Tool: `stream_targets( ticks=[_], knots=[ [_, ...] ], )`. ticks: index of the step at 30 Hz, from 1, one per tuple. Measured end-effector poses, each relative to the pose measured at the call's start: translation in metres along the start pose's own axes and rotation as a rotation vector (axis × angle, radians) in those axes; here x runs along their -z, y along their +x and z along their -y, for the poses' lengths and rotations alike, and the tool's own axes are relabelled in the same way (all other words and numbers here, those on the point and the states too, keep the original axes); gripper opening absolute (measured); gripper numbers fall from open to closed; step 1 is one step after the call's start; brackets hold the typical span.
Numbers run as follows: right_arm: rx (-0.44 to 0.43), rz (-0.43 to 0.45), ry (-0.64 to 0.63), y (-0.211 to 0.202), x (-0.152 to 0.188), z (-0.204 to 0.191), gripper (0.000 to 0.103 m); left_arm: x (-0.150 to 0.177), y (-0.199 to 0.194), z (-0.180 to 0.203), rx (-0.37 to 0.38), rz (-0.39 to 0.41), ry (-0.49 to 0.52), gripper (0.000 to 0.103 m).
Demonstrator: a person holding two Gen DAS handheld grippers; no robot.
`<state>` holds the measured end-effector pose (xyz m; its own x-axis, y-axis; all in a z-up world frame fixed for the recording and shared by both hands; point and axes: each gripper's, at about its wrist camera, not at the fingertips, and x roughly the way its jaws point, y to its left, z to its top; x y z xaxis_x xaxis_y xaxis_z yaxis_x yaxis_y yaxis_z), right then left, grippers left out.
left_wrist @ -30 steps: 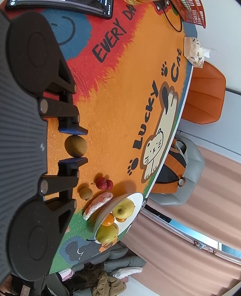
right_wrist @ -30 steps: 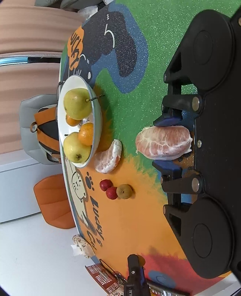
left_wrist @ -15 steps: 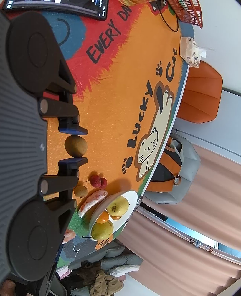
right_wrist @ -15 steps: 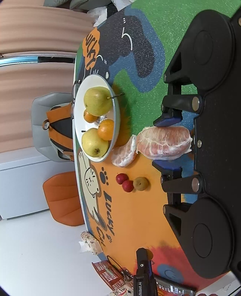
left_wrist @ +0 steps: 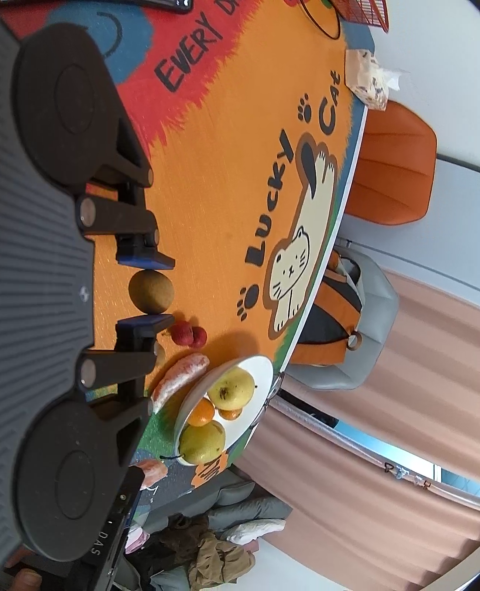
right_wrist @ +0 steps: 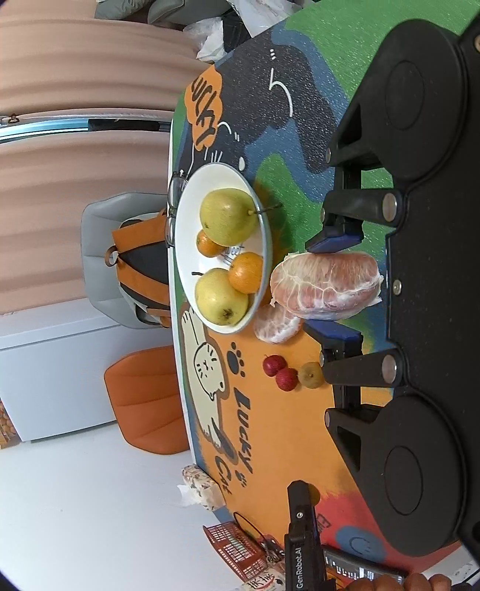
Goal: Organize fruits
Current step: 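Carry the pomelo segment in right tool and brown fruit in left tool toward the bowl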
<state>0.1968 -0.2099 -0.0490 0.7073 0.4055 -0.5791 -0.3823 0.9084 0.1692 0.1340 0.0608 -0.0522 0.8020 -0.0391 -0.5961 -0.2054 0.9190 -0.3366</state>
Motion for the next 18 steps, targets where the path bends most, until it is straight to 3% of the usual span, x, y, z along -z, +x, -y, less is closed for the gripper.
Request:
stream_targets(
  ticks=[18],
  knots=[
    [0.013,0.015,0.020,0.009,-0.026,0.021,0.040,-0.023,0.037,0.043,0.058,-0.032,0.044,0.024]
  ],
)
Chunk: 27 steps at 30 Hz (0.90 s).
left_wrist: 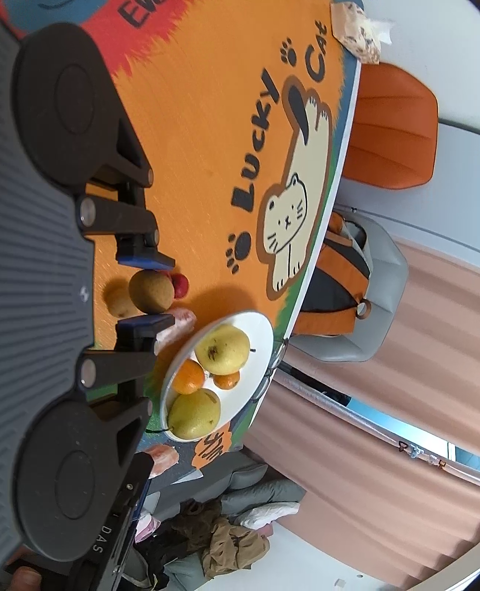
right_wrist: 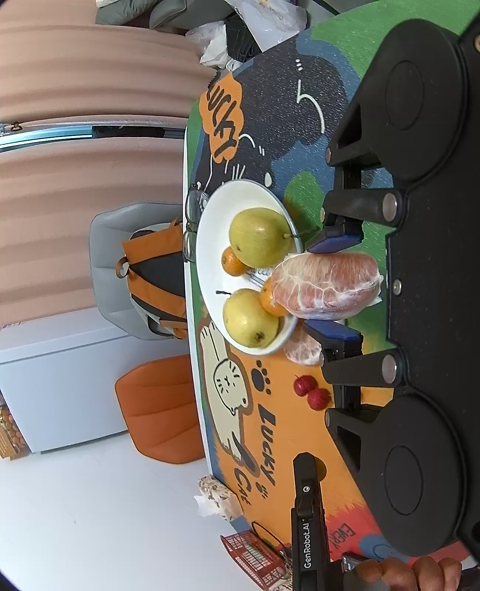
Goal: Organize fruits
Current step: 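Carry the pomelo segment in right tool and brown fruit in left tool toward the bowl, then lower right tool's pomelo segment into the bowl and open while left tool holds its fruit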
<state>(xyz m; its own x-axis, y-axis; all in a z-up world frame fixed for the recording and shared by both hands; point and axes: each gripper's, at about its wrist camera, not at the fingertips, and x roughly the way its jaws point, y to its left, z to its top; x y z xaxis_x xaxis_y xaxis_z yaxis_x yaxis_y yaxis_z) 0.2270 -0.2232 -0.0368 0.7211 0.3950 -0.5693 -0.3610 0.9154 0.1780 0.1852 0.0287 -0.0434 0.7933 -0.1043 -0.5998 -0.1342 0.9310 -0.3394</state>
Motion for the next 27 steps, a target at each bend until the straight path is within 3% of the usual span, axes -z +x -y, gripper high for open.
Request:
stream_targets(
  ticks=[27],
  knots=[
    [0.001,0.012,0.025,0.048,-0.064,0.049,0.040,-0.061,0.063,0.044,0.002,-0.001,0.033,0.024]
  ],
)
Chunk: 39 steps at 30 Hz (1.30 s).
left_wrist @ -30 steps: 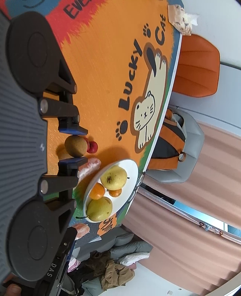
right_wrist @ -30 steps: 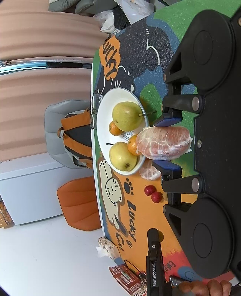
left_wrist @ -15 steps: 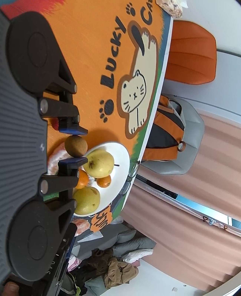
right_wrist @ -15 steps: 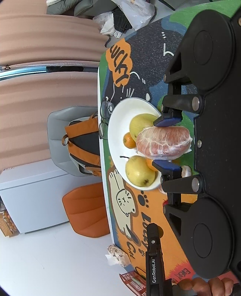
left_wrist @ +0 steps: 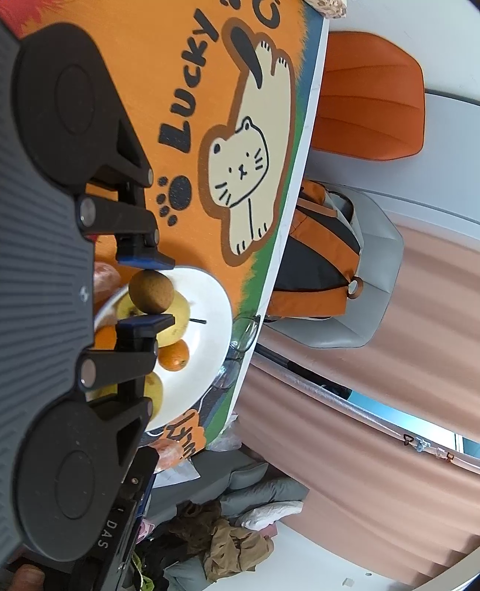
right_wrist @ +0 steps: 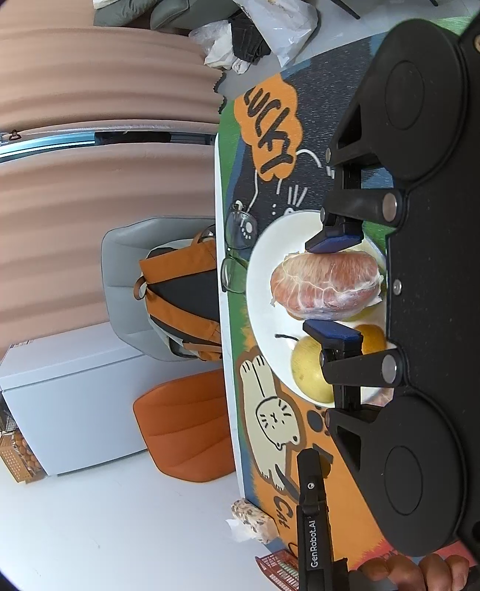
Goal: Organize fruits
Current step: 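Lower right tool's pomelo segment into the bowl and open while left tool holds its fruit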
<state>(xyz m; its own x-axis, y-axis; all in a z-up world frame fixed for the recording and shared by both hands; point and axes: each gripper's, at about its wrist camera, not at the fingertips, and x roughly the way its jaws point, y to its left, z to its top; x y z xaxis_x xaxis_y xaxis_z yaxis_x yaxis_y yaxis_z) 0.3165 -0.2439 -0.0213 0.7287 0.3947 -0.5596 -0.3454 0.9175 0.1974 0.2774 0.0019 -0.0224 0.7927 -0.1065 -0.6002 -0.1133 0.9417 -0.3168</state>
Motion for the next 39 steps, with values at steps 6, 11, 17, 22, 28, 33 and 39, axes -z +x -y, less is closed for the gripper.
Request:
stream_targets(
  ticks=[6,11,17,22,28,33,39],
  knots=[
    [-0.006,-0.018,-0.009,0.022,-0.013,0.005,0.040,-0.009,0.015,-0.002,-0.013,-0.004,-0.015,0.024],
    [-0.015,-0.035,-0.022,0.041,-0.020,0.005,0.040,-0.016,0.023,-0.007,-0.036,-0.004,-0.022,0.024],
    [-0.029,-0.049,-0.014,0.058,-0.023,0.008,0.041,-0.020,0.029,-0.011,-0.058,-0.007,-0.023,0.024],
    [-0.033,-0.039,0.015,0.060,-0.022,0.014,0.057,-0.021,0.034,-0.011,-0.071,-0.016,-0.021,0.024],
    [-0.044,-0.031,0.033,0.049,-0.022,0.020,0.057,-0.026,0.041,-0.001,-0.057,-0.012,-0.001,0.024],
    [-0.043,-0.028,0.040,0.039,-0.018,0.025,0.057,-0.029,0.050,0.012,-0.035,-0.024,0.026,0.024],
    [-0.025,-0.018,0.065,0.031,-0.011,0.032,0.057,-0.033,0.064,0.023,-0.015,-0.037,0.047,0.024]
  ],
)
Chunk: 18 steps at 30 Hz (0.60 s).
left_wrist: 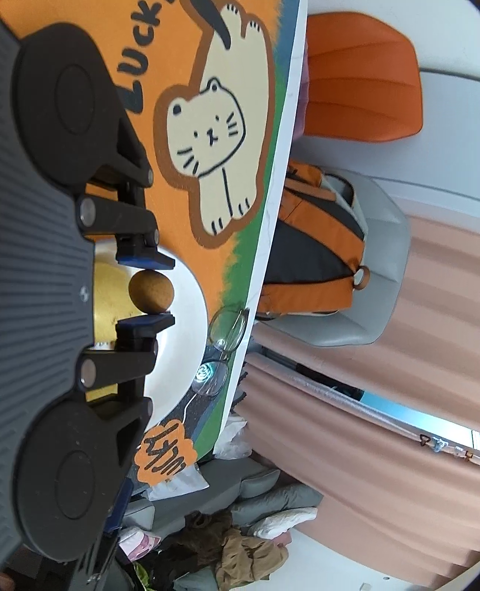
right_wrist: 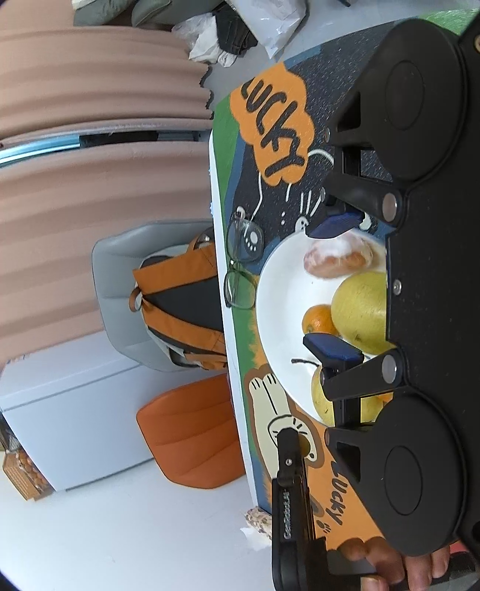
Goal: Organize fruits
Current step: 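Lower the small brown fruit into the bowl and open the left tool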
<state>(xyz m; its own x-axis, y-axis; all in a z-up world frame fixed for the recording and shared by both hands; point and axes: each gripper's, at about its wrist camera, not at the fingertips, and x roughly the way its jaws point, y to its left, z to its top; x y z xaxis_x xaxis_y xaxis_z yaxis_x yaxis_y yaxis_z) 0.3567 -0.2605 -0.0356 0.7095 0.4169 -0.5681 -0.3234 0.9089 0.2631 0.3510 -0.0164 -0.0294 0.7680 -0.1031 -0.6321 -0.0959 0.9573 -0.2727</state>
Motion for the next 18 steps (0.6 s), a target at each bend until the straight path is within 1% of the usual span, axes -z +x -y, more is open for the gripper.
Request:
stream_targets(
  ticks=[9,18],
  knots=[
    [0.041,0.008,0.035,-0.012,0.009,0.013,0.057,-0.010,0.021,0.016,0.042,-0.018,0.029,0.024],
    [0.053,0.001,0.063,-0.012,0.016,0.023,0.057,-0.014,0.041,0.026,0.051,-0.055,0.037,0.025]
  ],
)
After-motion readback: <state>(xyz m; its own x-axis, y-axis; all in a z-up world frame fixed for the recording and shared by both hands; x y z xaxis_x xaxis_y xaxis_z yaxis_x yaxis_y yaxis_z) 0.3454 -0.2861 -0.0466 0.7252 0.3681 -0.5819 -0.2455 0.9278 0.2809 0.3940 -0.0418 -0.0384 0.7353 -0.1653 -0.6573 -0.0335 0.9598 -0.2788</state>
